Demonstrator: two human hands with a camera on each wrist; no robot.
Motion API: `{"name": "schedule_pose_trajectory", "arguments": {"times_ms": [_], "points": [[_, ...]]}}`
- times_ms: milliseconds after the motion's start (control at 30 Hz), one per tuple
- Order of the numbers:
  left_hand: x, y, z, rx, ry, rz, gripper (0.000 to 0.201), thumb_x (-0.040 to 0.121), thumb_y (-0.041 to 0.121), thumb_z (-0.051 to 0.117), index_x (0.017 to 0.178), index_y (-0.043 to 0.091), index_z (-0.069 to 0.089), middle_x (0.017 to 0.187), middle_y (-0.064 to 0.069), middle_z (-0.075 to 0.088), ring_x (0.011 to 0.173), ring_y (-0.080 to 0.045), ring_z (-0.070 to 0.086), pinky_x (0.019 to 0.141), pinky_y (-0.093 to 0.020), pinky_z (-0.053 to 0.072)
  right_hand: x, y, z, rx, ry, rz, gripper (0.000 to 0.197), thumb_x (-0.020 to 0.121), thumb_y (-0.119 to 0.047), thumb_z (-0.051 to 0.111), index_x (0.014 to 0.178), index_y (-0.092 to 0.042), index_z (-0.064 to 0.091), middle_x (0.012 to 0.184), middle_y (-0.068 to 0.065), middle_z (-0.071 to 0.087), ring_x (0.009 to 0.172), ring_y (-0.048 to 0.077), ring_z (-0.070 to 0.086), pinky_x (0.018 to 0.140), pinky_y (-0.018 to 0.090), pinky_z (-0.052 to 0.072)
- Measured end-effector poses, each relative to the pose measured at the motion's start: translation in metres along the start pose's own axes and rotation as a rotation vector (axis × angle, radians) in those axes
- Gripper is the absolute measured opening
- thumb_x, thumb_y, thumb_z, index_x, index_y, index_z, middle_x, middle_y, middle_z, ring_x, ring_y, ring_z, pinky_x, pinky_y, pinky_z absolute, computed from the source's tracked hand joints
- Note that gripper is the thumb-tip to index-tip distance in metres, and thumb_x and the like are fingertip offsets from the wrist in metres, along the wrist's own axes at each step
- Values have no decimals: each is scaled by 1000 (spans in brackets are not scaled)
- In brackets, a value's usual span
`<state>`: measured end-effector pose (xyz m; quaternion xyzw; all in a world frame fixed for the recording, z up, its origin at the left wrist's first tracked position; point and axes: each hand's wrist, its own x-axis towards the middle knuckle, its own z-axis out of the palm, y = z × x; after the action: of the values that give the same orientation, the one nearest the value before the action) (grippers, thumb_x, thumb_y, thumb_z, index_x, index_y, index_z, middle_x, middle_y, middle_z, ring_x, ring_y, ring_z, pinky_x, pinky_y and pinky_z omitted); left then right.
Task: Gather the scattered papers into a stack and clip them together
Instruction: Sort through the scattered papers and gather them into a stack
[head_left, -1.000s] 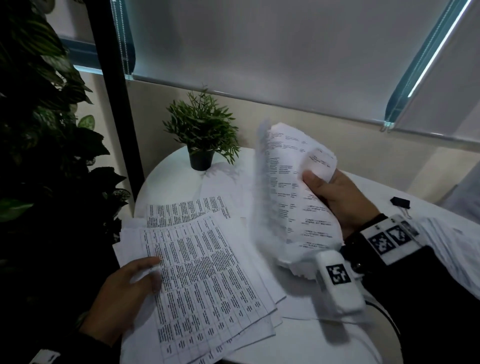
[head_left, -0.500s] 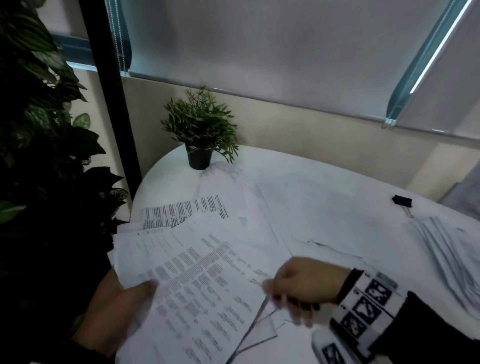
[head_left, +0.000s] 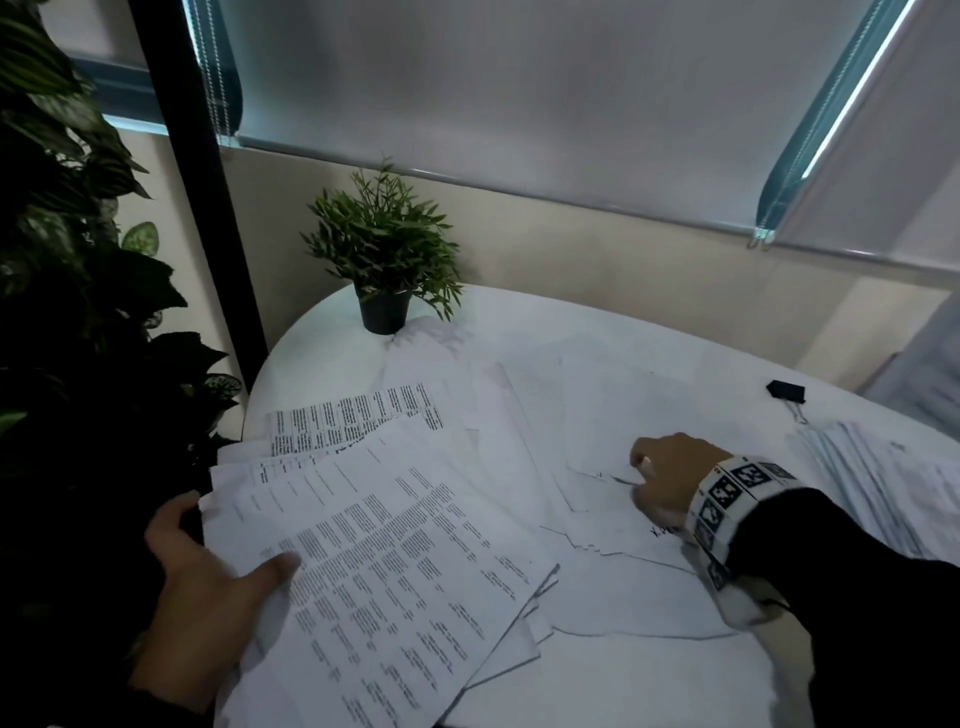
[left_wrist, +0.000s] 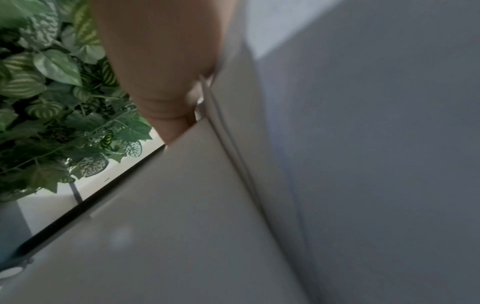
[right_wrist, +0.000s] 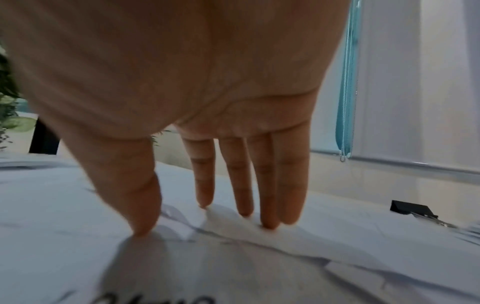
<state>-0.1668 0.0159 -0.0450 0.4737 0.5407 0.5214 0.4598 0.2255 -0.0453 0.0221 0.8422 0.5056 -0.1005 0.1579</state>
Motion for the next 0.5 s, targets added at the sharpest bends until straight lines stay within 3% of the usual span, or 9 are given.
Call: {"name": "schedule_pose_trajectory", "arguments": {"times_ms": [100,167,267,333,367,400,467,500], "points": [[5,-8,-5,59,-73,9,41,77,-5,71,105,18,54,124,-10,55,114,-31,54,93,-42,46,-1,-7,4,-55,159,-38,20,88,-45,49,100,-30,56,104,-4,59,91,20,58,74,29,48],[6,-10,-6,61,-82,-32,21,80,6,72,89,21,61,109,-5,62,107,-32,59,89,-40,47,-2,-12,8,-133,238,-68,20,93,-40,42,95,-27,57,99,-3,59,84,19,58,69,29,45],[3,-6,-5,-61,-143,-166,24,83,2,67,88,26,63,109,2,60,97,-26,62,90,-36,49,-12,-23,-2,-58,282,-72,23,96,-36,35,89,-24,52,84,-2,57,72,16,55,60,28,42],[-1,-2,-4,-52,-212,-173,32,84,-8,59,94,22,62,107,2,61,73,-22,61,66,-24,52,-22,-37,-20,290,390,-175,18,97,-32,38,86,-20,47,73,1,57,64,20,53,54,29,39],[-1,-1,-4,-51,-227,-165,30,85,-11,57,95,17,61,105,0,63,64,-21,56,54,-18,47,-30,-47,-33,518,487,-245,16,97,-28,41,83,-20,44,67,3,55,59,19,50,51,28,36],[-1,-2,-5,-52,-224,-153,28,85,-13,56,93,14,61,105,-4,64,63,-21,55,53,-16,44,-39,-58,-48,742,594,-299,17,98,-23,42,81,-22,43,62,2,52,53,16,47,48,27,35],[0,-5,-3,-88,-177,-146,28,84,-12,59,84,15,64,105,-9,64,82,-24,57,71,-22,44,-60,-71,-79,1325,686,-376,20,99,-16,42,81,-25,48,58,-4,54,45,5,46,42,19,38],[2,-7,-3,-133,-161,-163,30,84,-12,60,79,18,65,102,-7,65,92,-24,57,79,-26,43,-66,-74,-90,1626,642,-409,21,98,-11,43,82,-23,50,58,-7,58,45,2,49,40,15,39]]}}
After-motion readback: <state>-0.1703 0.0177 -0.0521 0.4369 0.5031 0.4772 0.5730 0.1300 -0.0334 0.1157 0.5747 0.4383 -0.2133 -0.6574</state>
